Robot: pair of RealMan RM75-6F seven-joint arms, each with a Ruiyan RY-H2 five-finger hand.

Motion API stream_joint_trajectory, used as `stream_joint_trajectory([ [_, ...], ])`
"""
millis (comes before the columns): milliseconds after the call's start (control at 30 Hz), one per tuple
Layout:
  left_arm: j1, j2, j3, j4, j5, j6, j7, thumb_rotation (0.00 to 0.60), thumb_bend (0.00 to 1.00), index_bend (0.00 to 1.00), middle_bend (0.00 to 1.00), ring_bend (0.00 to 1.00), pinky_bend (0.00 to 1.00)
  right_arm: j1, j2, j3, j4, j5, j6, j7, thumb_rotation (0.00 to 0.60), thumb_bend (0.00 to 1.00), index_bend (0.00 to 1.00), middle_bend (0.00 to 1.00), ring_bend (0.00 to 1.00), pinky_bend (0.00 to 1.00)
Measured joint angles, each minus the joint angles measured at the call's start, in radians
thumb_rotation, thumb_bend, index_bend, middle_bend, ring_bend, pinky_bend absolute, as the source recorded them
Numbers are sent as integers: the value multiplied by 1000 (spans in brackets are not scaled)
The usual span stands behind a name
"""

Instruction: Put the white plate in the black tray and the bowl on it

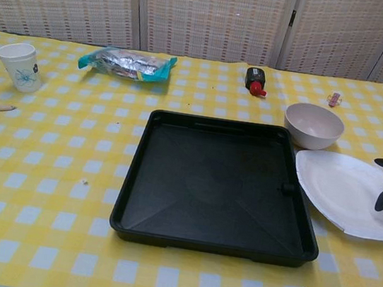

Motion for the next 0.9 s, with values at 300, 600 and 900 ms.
stream_joint_trajectory([
  [300, 2, 5, 0, 5, 3, 5, -10, 600, 261, 0, 0, 0, 0, 32, -50, 17, 51, 23, -19, 0, 600, 364, 475, 0, 27, 0],
  [600, 6, 8, -3, 8, 6, 15, -34, 600, 266, 0, 0, 0, 0, 61, -93, 26, 108, 26, -7, 18, 600, 465, 662, 82, 85, 0],
  [900, 7, 15, 0, 9, 19, 19, -60, 600, 269, 0, 0, 0, 0, 58, -102, 27, 120, 12, 81, 32, 600, 484, 736, 123, 107, 0],
])
